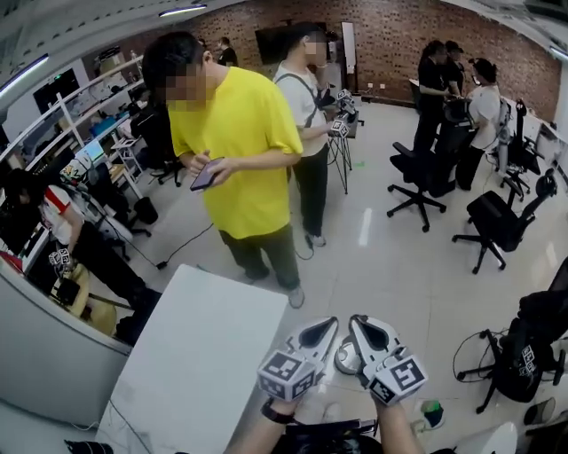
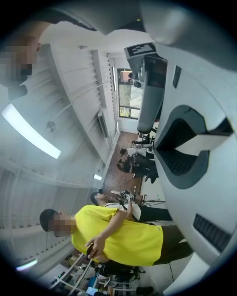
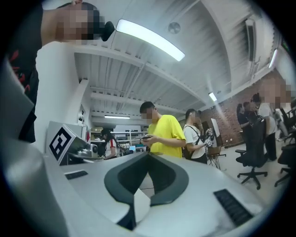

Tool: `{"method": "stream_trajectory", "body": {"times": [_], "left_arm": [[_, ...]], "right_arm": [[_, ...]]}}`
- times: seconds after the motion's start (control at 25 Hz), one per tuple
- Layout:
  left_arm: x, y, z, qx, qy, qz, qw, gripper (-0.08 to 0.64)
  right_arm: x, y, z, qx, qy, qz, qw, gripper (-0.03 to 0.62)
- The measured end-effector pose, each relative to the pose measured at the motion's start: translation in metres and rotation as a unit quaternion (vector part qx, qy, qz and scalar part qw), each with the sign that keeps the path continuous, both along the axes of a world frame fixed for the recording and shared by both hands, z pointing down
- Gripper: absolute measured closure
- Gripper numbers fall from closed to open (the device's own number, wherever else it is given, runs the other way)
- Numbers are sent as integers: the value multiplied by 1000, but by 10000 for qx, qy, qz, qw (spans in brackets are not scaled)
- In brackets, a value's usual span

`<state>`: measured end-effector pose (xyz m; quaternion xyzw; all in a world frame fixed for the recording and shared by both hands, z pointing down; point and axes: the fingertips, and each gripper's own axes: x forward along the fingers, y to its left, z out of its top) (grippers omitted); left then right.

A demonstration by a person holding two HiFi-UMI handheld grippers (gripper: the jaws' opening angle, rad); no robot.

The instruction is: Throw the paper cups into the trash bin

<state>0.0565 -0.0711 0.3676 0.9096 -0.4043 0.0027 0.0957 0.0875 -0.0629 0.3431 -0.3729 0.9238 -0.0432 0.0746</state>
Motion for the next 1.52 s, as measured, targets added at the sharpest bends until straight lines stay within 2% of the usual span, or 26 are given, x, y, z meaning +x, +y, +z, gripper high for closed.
{"method": "stream_trajectory", "body": {"times": [0.08, 0.2, 0.48, 0.6, 0.92, 1.24, 1.52], "left_arm": [[-6, 9, -10, 146, -3, -163, 9998, 560], [-17, 17, -10, 138, -42, -312, 9994, 560], [-30, 21, -9, 153, 75, -76, 9998, 560], [-44, 16, -12, 196, 96, -97, 9997, 560], [-74, 8, -10, 175, 157, -258, 9994, 560], [-80, 10, -6, 148, 113, -320, 9993, 560], [-88, 14, -1, 94, 260, -464, 9985, 560]], "right_arm": [[-3, 9, 3, -34, 5, -84, 10000, 588], [-9, 16, 2, -16, 52, -153, 9999, 588], [-32, 18, -16, 188, 19, -197, 9996, 588], [-47, 14, -20, 329, -95, -313, 9989, 588], [-81, 9, -20, 257, -75, -488, 9985, 588], [-76, 10, -18, 188, -136, -449, 9987, 588], [-77, 16, -12, 151, -98, -498, 9986, 589]]}}
